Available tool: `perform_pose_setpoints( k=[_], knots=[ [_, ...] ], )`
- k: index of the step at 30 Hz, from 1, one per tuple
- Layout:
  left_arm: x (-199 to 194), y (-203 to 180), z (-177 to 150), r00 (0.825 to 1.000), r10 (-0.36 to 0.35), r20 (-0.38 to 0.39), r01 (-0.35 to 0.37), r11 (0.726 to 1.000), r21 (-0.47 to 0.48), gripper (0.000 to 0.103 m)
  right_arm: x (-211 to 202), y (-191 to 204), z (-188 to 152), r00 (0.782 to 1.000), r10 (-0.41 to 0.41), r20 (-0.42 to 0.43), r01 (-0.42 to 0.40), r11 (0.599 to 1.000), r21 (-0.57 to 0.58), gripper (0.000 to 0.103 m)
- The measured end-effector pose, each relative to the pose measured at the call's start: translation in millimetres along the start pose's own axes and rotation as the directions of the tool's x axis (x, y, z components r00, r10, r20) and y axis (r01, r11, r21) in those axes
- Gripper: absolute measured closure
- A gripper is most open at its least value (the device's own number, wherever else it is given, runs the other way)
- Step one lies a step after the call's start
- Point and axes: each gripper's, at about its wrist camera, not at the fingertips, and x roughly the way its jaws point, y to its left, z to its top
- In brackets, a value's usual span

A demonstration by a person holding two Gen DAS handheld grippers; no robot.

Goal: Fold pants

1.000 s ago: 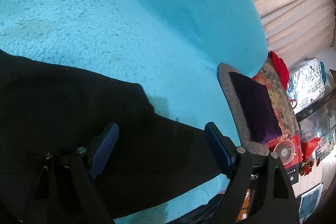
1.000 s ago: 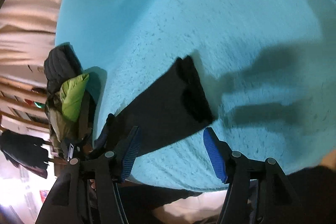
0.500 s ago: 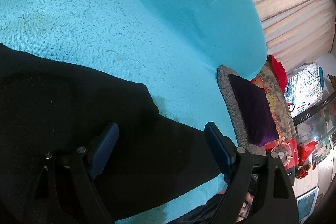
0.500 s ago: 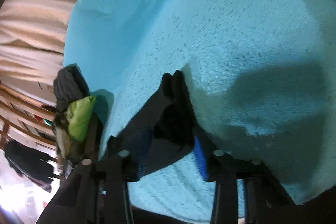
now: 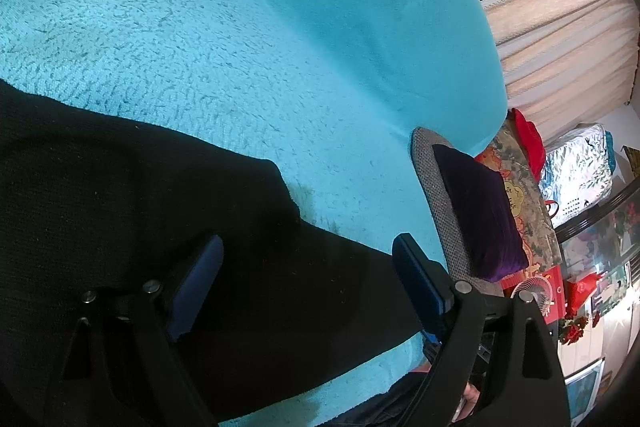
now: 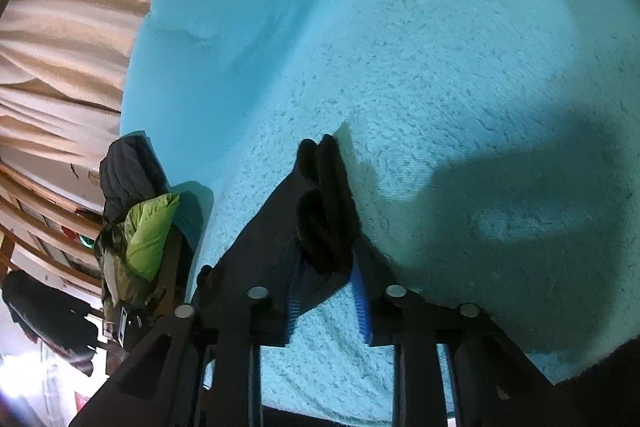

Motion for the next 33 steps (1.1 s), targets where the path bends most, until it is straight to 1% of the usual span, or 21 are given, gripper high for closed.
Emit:
perform_pose_setpoints(
  k=[3,6,8,11,13,16,19,22,23,25,28,30,31,33],
  knots=[
    [0,0,0,1.0,-0.001,-0.002,0.001,1.0,0.001,0.016,-1,-4,0,1.0,0.01,-0.003,-0.01,1.0,0.024,0.093],
    [-2,0,1,1.0,-0.007,0.002,0.007,1.0,-0.002,0.016,-3,-1,-2,1.0,-0.007,0.007,0.007,1.0,0.012,0.094],
    [-7,-1,2,1.0,-0.012,0.021,0.012,1.0,-0.004,0.016,-5,9,-4,0.999,-0.038,0.023,0.038,0.999,-0.029,0.095],
    [-20,-1,5,0.997,-0.01,0.078,0.01,1.0,0.004,0.016,-10,26,-5,0.996,-0.071,0.051,0.075,0.993,-0.091,0.095],
    [-29,1,8,0.994,-0.024,0.108,0.024,1.0,-0.003,0.016,-12,37,-6,0.995,-0.08,0.064,0.087,0.988,-0.124,0.095],
    [-42,10,12,0.989,-0.018,0.149,0.023,0.999,-0.031,0.016,-11,56,-9,0.996,-0.065,0.06,0.073,0.985,-0.156,0.095],
    [-51,22,13,0.985,-0.004,0.175,0.017,0.997,-0.074,0.016,-2,84,-20,0.999,-0.04,0.036,0.047,0.973,-0.225,0.095],
    [-57,28,12,0.984,0.005,0.179,0.01,0.996,-0.086,0.016,16,120,-38,1.0,0.007,-0.008,-0.009,0.949,-0.315,0.095],
    [-61,31,12,0.983,0.007,0.186,0.011,0.996,-0.093,0.016,25,135,-46,0.999,0.021,-0.028,-0.029,0.934,-0.356,0.095],
    [-67,35,12,0.981,0.005,0.195,0.016,0.994,-0.106,0.016,38,157,-56,0.998,0.036,-0.058,-0.056,0.914,-0.402,0.095],
    [-77,43,13,0.978,-0.001,0.211,0.028,0.992,-0.123,0.016,67,196,-76,0.992,0.053,-0.118,-0.104,0.869,-0.483,0.095],
    [-83,48,13,0.976,-0.005,0.217,0.035,0.99,-0.136,0.016,80,216,-90,0.987,0.064,-0.148,-0.134,0.837,-0.531,0.095],
    [-86,52,14,0.976,-0.008,0.218,0.04,0.989,-0.142,0.016,89,227,-99,0.985,0.06,-0.164,-0.143,0.813,-0.564,0.095],
    [-90,57,13,0.975,-0.005,0.221,0.039,0.988,-0.151,0.016,106,248,-123,0.977,0.041,-0.207,-0.167,0.752,-0.638,0.095]
  ],
)
